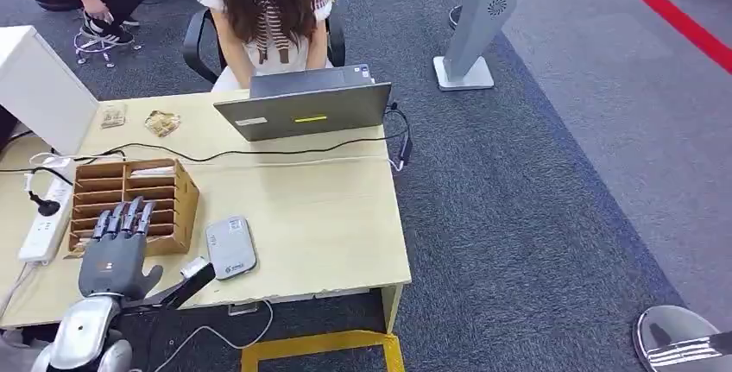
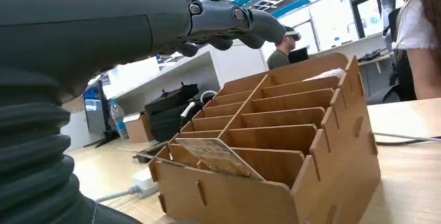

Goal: Pass the card to the sensor for recognition and then transmit it.

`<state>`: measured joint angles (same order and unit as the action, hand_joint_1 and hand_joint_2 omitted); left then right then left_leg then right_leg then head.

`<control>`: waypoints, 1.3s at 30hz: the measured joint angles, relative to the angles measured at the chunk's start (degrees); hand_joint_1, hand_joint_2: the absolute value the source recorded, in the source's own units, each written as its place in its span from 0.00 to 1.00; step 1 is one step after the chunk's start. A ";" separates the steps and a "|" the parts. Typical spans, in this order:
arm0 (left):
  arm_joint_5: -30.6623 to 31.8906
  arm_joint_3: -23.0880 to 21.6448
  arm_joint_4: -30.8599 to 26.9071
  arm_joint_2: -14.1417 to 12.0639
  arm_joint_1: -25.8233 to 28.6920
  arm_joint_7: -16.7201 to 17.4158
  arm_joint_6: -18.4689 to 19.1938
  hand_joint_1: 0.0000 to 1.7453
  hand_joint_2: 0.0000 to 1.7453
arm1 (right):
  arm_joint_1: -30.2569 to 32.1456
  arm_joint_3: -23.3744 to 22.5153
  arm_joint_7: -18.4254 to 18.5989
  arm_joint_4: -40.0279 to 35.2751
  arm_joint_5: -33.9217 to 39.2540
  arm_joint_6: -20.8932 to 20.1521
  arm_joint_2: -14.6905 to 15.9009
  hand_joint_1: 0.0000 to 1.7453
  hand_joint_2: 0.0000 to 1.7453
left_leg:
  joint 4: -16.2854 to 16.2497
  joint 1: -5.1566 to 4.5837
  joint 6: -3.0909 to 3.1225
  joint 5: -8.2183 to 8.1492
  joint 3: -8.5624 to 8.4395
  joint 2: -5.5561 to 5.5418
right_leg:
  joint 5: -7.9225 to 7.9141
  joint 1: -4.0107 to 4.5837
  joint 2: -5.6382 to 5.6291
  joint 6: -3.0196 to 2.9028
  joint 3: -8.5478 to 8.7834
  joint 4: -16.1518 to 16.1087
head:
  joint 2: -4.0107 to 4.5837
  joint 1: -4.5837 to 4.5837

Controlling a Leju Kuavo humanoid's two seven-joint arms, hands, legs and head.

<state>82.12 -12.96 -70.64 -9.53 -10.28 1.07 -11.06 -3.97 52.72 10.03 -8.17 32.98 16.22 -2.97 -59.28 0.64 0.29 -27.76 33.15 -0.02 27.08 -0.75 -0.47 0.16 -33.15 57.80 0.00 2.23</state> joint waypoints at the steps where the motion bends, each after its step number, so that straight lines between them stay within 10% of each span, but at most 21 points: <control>1: 0.00 0.00 0.69 0.35 -0.38 0.11 -0.11 0.00 1.00 | -0.01 0.00 0.00 0.00 0.00 0.00 0.00 0.00 1.00 | -0.01 0.00 0.00 0.00 0.00 0.00 | 0.00 0.00 0.00 0.00 0.00 0.00 | 0.00 0.00; 39: 0.57 5.36 6.03 2.77 -3.18 5.11 -2.12 0.00 1.00 | -0.05 2.01 0.35 0.00 1.20 -0.59 0.00 0.00 1.00 | 0.00 0.00 0.00 0.00 0.01 0.00 | 0.01 0.00 0.01 0.00 0.00 0.00 | 0.00 0.00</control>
<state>82.68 -7.61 -64.61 -6.75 -13.46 6.19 -13.18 -4.02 54.73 10.38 -8.17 34.18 15.63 -2.97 -59.28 0.64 0.29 -27.77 33.16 -0.02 27.08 -0.74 -0.46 0.16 -33.15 57.81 0.00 2.23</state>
